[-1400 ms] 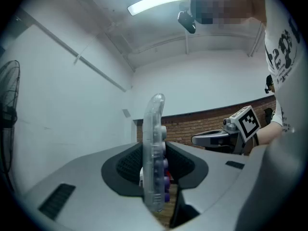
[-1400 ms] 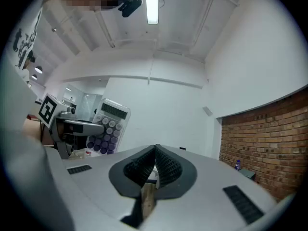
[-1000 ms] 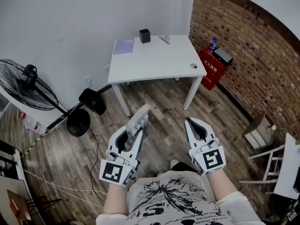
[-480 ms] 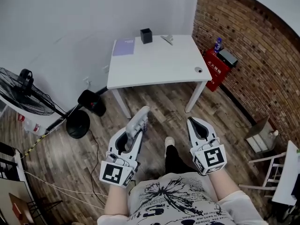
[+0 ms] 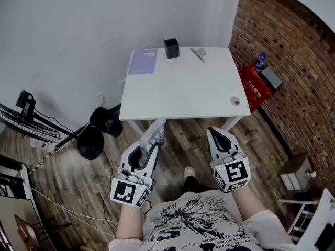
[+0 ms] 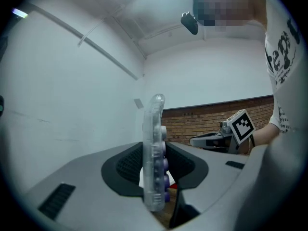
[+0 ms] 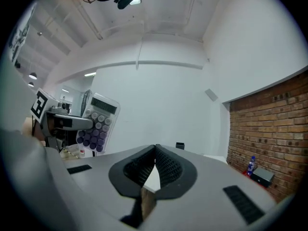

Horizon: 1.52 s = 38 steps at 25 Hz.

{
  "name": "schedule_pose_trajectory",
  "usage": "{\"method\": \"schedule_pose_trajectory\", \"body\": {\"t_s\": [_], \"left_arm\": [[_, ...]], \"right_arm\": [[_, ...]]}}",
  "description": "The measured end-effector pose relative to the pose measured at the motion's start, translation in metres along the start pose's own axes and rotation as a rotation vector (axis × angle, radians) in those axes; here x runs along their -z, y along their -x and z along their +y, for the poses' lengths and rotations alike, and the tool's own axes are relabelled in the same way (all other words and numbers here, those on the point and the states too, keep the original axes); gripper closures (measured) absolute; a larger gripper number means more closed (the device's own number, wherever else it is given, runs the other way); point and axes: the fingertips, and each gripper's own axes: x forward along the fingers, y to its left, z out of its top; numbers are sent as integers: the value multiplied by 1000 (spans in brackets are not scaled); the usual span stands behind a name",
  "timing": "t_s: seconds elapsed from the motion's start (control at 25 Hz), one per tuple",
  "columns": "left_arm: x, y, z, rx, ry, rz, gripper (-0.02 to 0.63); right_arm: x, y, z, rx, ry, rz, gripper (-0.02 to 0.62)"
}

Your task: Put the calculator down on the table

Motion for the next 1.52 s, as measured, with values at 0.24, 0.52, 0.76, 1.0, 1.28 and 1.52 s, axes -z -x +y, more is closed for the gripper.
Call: {"method": "schedule_pose_trajectory", "body": {"t_s": [0.24,0.52,0.76,1.0,1.28,1.52], "left_arm": [[-9,-111,38,-7,-19,-4,466],[14,-185,74,-3,20,51,466],[42,-244,107,34,44,113,466],[64,-312,152,70,80,160,466],[111,-383,191,132,123,254,466],[172,-424,203,194,198,367,466]], "right_arm": [[-12,-89,-78,-19,11,-10,581],[4,-162,-126,-32,-3,34,581],[24,-217,-158,-7,-39,72,580],[27,-283,-184,-23,-37,58,581],[55,-356,-211,-18,-54,98,581],[99,-392,-221,-12,-73,184,581]]}}
